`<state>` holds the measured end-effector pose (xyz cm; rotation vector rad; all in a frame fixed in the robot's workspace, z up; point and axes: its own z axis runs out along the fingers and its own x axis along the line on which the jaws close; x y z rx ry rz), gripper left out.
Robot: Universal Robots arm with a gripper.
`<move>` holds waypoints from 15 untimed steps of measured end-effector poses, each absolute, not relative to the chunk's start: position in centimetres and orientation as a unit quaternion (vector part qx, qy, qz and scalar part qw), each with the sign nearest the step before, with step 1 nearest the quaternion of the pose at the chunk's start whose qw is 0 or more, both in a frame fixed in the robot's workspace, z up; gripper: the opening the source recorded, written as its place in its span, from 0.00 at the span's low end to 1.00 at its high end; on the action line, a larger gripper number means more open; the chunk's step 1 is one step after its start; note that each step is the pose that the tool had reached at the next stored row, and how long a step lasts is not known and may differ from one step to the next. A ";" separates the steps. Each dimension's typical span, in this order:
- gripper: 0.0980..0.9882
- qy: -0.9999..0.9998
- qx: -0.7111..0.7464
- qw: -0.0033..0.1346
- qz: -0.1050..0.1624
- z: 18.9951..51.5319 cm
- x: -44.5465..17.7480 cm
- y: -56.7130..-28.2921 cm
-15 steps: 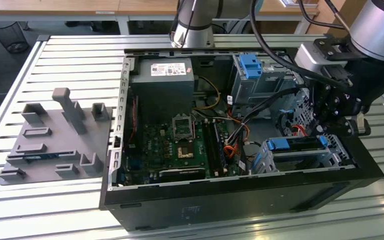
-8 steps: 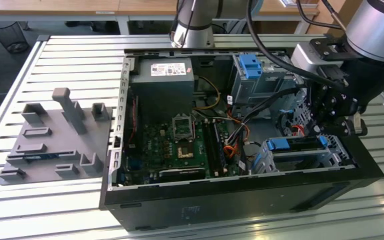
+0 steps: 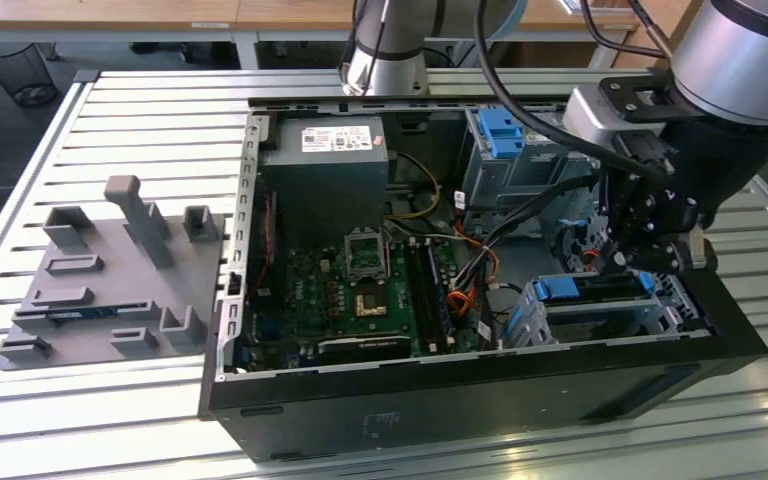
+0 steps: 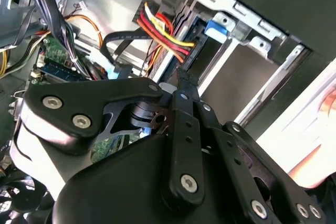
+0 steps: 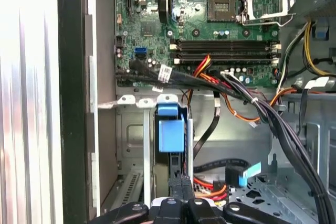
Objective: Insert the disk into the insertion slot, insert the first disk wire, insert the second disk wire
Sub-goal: 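Insert the second disk wire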
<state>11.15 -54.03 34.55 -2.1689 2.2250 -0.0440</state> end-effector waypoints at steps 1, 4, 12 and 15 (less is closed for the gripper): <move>0.01 0.716 -0.698 0.017 -0.014 34.5 11.0 -54.0; 0.01 0.716 -0.698 0.017 -0.014 34.7 10.9 -54.0; 0.01 0.716 -0.698 0.018 -0.013 36.4 10.7 -53.9; 0.01 0.716 -0.698 0.019 -0.012 36.4 10.2 -53.9</move>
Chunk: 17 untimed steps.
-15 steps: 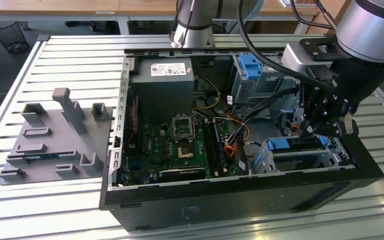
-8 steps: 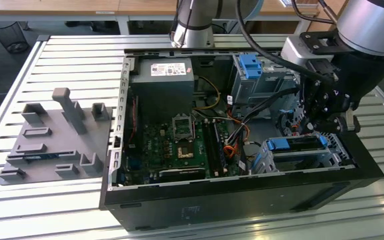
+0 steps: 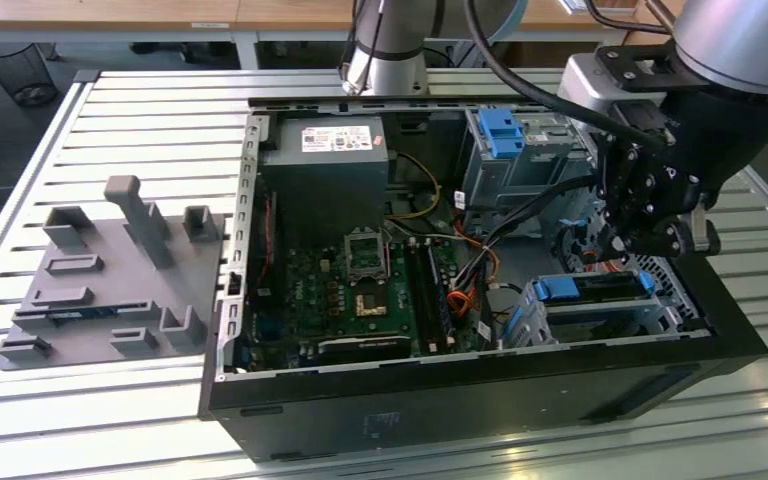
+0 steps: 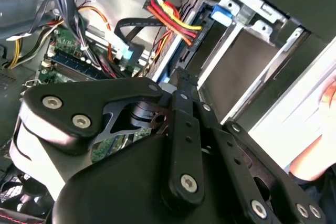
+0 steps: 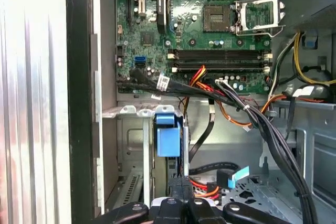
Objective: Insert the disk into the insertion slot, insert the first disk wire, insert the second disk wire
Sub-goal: 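Insert the second disk wire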
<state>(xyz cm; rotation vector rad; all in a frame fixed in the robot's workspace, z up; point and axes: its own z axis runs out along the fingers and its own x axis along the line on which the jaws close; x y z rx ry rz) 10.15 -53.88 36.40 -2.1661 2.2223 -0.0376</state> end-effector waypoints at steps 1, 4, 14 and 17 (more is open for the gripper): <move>0.01 0.716 -0.698 0.019 -0.012 36.4 9.9 -53.9; 0.01 0.716 -0.698 0.019 -0.012 36.4 9.5 -53.7; 0.01 0.716 -0.698 0.019 -0.012 36.4 9.4 -51.1; 0.01 0.716 -0.698 0.019 -0.012 36.4 9.4 -50.5</move>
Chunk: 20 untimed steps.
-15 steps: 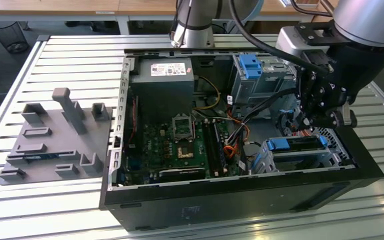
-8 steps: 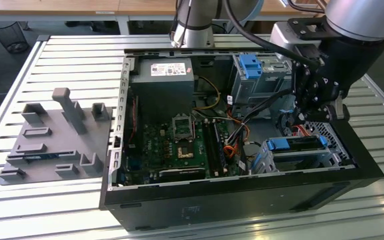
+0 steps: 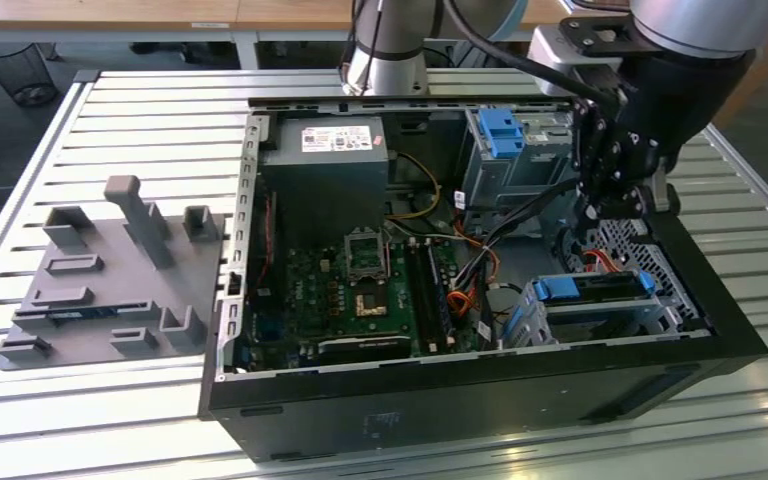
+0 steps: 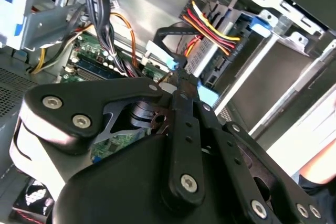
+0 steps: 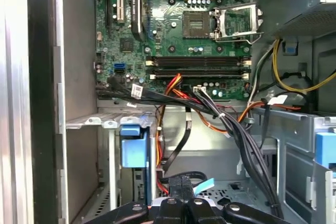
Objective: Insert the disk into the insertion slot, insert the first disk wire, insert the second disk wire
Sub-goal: 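Insert the second disk wire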
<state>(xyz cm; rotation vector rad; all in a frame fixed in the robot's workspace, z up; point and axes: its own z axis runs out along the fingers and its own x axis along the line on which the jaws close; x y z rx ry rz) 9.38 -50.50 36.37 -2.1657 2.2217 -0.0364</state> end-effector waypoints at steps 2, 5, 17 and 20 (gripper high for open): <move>0.01 0.716 -0.698 0.019 -0.012 36.4 9.4 -50.4; 0.01 0.716 -0.698 0.018 -0.013 36.3 9.4 -50.2; 0.18 0.716 -0.698 0.013 -0.019 35.7 9.4 -49.5; 0.18 0.716 -0.698 0.011 -0.020 35.5 9.4 -49.4</move>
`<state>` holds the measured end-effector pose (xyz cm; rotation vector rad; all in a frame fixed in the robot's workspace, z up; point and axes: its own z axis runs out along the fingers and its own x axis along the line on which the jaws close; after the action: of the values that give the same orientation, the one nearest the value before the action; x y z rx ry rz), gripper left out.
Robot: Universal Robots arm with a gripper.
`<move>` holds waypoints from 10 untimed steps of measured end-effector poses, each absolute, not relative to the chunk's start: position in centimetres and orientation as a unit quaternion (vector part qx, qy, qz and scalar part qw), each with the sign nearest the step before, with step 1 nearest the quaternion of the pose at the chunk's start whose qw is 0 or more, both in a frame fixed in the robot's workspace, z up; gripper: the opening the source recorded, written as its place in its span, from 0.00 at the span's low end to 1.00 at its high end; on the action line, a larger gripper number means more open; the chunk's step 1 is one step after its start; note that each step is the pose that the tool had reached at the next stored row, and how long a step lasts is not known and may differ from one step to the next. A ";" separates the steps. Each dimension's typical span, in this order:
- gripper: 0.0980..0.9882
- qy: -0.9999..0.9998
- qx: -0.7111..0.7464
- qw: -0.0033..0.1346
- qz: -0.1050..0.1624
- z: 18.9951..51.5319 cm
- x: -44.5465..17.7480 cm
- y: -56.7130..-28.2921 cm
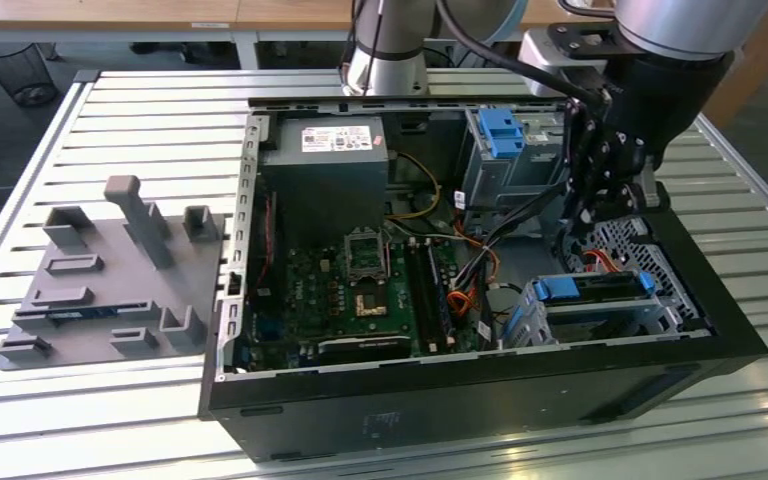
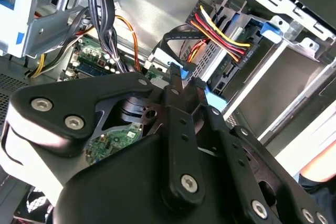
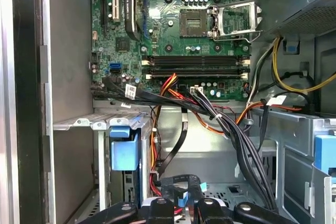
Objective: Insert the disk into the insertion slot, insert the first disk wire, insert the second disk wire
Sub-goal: 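Insert the second disk wire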
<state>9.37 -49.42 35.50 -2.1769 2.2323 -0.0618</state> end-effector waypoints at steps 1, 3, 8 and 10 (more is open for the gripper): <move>0.18 0.716 -0.698 0.011 -0.021 35.4 9.4 -49.4; 0.18 0.716 -0.698 0.008 -0.023 35.3 9.4 -49.4; 0.18 0.715 -0.698 -0.001 -0.033 34.9 9.4 -49.3; 0.18 0.715 -0.698 -0.005 -0.037 34.7 9.4 -49.2</move>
<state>9.37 -49.23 34.72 -2.2000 2.2536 -0.1155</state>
